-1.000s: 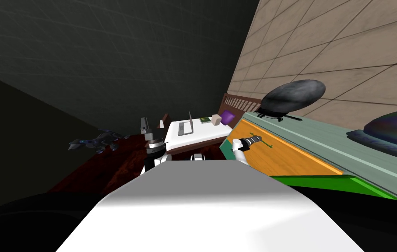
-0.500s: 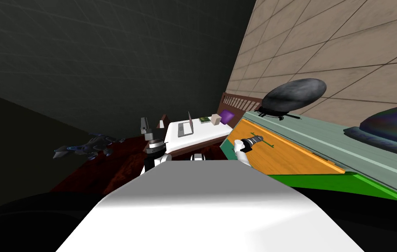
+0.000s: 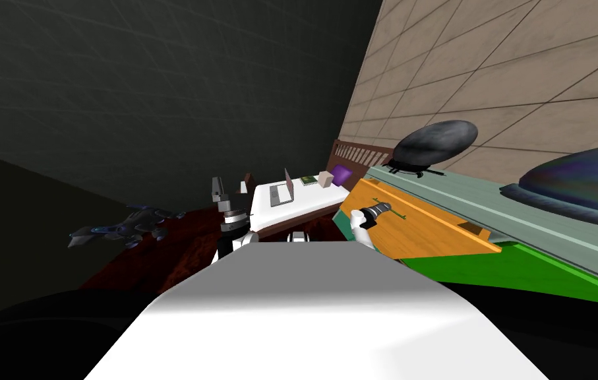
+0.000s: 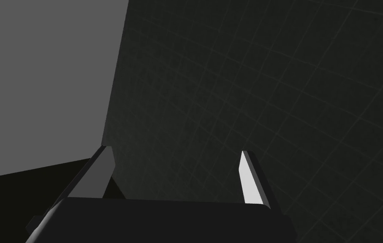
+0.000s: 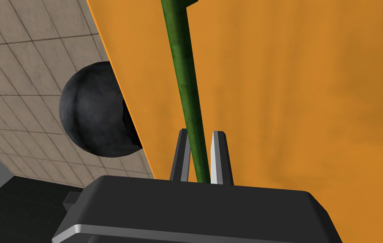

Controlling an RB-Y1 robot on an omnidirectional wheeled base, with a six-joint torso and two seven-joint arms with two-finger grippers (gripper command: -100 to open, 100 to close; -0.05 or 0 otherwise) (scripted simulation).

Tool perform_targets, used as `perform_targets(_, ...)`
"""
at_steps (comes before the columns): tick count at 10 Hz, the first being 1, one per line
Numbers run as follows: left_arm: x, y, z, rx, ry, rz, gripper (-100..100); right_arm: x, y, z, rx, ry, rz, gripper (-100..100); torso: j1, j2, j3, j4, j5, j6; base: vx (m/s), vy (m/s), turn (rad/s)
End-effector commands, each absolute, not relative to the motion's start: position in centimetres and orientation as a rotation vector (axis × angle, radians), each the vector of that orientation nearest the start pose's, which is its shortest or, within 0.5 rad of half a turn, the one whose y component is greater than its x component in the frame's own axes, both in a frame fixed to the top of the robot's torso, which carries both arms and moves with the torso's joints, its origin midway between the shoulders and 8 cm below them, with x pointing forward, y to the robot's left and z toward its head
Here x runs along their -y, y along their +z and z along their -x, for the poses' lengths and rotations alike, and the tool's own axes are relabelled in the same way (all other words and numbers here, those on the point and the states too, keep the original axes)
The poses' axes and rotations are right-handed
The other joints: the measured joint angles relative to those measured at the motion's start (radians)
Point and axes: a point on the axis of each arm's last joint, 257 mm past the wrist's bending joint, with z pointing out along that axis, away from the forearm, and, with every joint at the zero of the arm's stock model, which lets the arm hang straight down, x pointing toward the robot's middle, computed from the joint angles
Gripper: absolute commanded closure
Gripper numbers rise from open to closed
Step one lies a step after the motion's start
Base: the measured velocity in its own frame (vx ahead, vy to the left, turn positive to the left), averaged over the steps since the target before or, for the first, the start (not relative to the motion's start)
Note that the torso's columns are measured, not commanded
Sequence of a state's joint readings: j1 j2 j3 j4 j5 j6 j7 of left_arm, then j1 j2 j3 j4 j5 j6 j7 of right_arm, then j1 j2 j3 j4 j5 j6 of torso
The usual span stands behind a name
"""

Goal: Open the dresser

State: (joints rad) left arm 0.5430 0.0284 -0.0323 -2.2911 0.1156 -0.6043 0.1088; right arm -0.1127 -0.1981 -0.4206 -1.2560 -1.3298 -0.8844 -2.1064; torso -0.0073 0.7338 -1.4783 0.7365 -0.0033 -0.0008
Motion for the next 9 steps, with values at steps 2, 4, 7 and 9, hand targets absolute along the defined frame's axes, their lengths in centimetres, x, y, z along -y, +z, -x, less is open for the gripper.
perform_targets(2,-28.3,3.4,-32.0,-0.476,-1.507,0.692,0,57.4,-20.3,-37.9,-1.75,-2.059,0.188,100,0.001,0.0,0.001,-0.002,-0.003,-0.001,0.012,-0.004,-0.119)
perform_targets(4,-28.3,3.4,-32.0,-0.476,-1.507,0.692,0,54.4,-20.2,-38.5,-1.74,-2.036,0.208,100,0.003,-0.002,0.0,-0.003,-0.003,-0.002,0.011,0.0,-0.117)
perform_targets(7,-28.3,3.4,-32.0,-0.476,-1.507,0.692,0,51.6,-19.9,-38.9,-1.731,-2.013,0.219,100,0.003,-0.004,-0.001,-0.004,-0.004,-0.004,0.004,0.006,-0.096)
perform_targets(9,-28.3,3.4,-32.0,-0.476,-1.507,0.692,0,50.7,-18.6,-40.0,-1.719,-2.011,0.218,-100,0.004,-0.004,-0.002,-0.003,-0.002,-0.004,-0.01,0.005,-0.091)
